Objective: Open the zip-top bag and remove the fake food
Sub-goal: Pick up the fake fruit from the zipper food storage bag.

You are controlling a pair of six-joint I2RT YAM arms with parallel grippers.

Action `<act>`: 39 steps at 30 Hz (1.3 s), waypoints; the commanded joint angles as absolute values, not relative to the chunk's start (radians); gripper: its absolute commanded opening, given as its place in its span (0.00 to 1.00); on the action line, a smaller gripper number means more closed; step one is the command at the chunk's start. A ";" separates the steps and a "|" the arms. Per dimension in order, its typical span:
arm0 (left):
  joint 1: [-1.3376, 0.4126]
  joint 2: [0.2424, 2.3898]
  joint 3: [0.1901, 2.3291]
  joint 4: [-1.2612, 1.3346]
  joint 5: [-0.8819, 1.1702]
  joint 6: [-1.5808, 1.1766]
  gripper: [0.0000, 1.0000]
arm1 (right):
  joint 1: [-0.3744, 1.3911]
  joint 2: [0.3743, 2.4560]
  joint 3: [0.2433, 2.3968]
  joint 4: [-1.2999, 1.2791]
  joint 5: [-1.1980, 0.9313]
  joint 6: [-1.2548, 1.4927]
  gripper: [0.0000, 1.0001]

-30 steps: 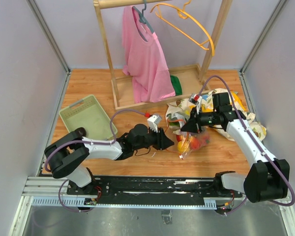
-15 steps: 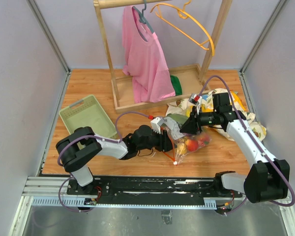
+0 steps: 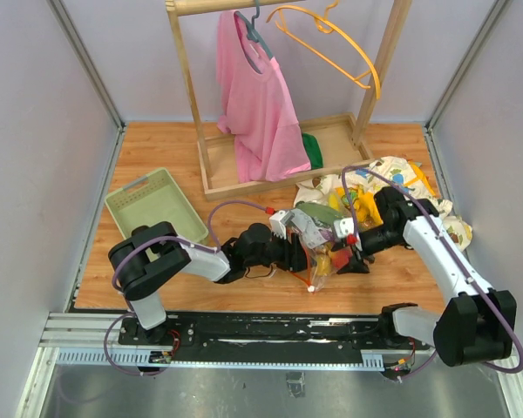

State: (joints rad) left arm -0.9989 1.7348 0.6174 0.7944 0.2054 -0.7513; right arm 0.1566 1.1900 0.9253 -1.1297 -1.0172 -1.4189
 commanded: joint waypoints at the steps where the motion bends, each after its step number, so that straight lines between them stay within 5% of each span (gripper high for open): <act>1: -1.000 1.751 0.614 0.881 0.234 -0.763 0.56 | 0.131 1.168 0.846 -1.322 -0.947 -1.989 0.57; 6: -0.999 1.753 0.601 0.901 0.234 -0.779 0.56 | 0.170 1.198 0.809 -1.179 -0.936 -1.963 0.39; 14: -1.000 1.765 0.594 0.915 0.234 -0.804 0.57 | 0.231 1.235 0.753 -1.013 -0.834 -1.880 0.31; 39: -0.969 1.818 0.616 0.890 0.237 -0.831 0.62 | 0.307 1.260 0.663 -0.751 -0.773 -1.612 0.30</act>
